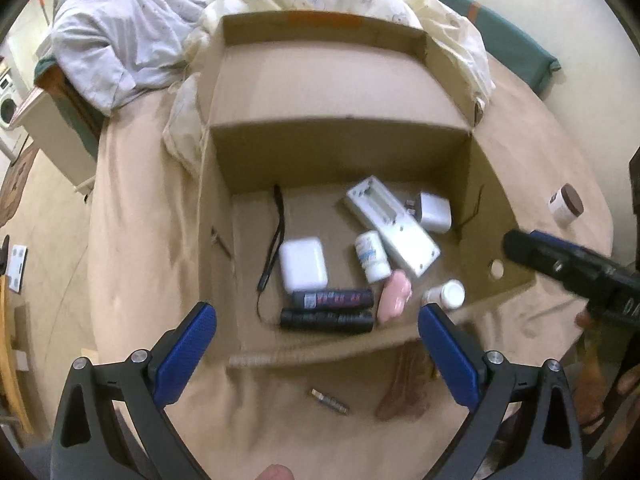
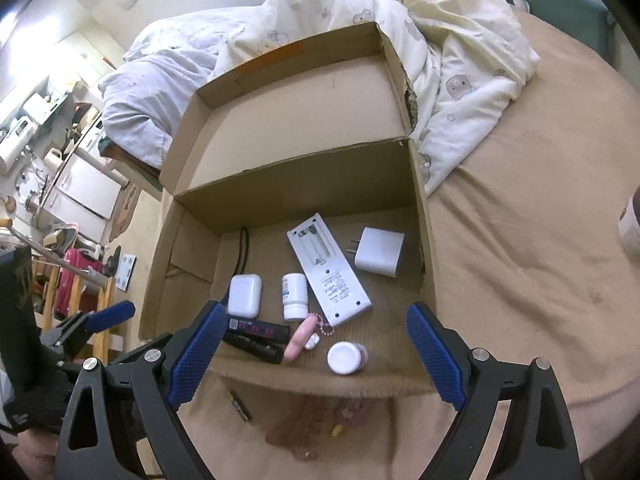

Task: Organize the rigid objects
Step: 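Withdraw both tools from the box toward the remaining items, then grasp the AA battery with the left tool while the right tool grasps the pink perfume bottle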

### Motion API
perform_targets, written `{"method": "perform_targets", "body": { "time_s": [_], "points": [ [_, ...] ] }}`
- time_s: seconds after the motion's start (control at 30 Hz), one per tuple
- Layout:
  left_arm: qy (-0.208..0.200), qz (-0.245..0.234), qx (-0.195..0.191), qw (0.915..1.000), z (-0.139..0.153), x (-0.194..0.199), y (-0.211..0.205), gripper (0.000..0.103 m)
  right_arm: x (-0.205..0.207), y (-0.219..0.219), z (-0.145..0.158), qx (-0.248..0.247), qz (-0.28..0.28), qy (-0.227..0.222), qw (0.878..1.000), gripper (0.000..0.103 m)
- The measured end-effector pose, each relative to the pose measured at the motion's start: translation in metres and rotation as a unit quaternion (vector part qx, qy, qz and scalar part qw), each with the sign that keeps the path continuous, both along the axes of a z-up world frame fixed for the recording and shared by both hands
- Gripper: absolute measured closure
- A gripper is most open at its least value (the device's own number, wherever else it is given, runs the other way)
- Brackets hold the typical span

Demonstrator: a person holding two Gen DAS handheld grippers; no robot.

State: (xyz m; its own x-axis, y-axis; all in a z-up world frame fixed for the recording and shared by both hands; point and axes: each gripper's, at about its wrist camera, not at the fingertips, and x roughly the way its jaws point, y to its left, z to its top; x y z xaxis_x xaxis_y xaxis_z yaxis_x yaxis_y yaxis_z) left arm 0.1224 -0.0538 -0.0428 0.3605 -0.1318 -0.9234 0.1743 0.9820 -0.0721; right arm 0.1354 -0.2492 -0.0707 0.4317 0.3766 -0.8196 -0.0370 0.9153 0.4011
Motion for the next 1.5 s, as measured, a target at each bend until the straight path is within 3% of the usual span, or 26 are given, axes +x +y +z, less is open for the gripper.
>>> {"method": "perform_targets", "body": {
  "time_s": [0.43,0.77,0.9,1.03,1.1,1.17,1.2,1.3,1.37,1.5],
  "points": [
    [0.041,0.060,-0.007,0.9973,-0.028,-0.030,0.031,0.002,-0.045,-0.005,-0.012,-0.001,0.002,0.028,1.000,0.006],
    [0.123,0.073,-0.009,0.9897,-0.076,-0.033,0.028,0.002,-0.055,-0.007,-0.037,-0.010,0.001,0.074,0.997,0.006],
    [0.131,-0.038,0.104,0.9852,-0.099,-0.035,-0.009,0.002,-0.054,-0.009,-0.043,-0.006,-0.008,0.090,0.996,0.006],
    [0.147,-0.143,0.128,0.9704,-0.111,-0.043,-0.037,0.004,-0.055,-0.010,-0.046,-0.005,-0.011,0.097,0.995,0.006],
    [0.142,-0.199,0.157,0.9570,-0.114,-0.051,-0.053,0.006,-0.055,-0.010,-0.046,-0.006,-0.012,0.098,0.995,0.006],
    [0.141,-0.228,0.178,0.9468,-0.120,-0.055,-0.062,0.010,-0.055,-0.010,-0.046,-0.005,-0.010,0.099,0.995,0.006],
    [0.142,-0.226,0.185,0.9459,-0.124,-0.054,-0.062,0.017,-0.055,-0.010,-0.046,-0.005,-0.010,0.099,0.995,0.006],
    [0.143,-0.215,0.190,0.9472,-0.131,-0.051,-0.061,0.021,-0.054,-0.010,-0.047,-0.006,-0.010,0.101,0.995,0.006],
    [0.144,-0.222,0.181,0.9473,-0.130,-0.052,-0.063,0.031,-0.053,-0.010,-0.049,-0.007,-0.010,0.103,0.995,0.006],
    [0.146,-0.225,0.160,0.9501,-0.125,-0.054,-0.067,0.063,-0.051,-0.003,-0.055,-0.016,-0.002,0.111,0.994,0.006]
  ]
}}
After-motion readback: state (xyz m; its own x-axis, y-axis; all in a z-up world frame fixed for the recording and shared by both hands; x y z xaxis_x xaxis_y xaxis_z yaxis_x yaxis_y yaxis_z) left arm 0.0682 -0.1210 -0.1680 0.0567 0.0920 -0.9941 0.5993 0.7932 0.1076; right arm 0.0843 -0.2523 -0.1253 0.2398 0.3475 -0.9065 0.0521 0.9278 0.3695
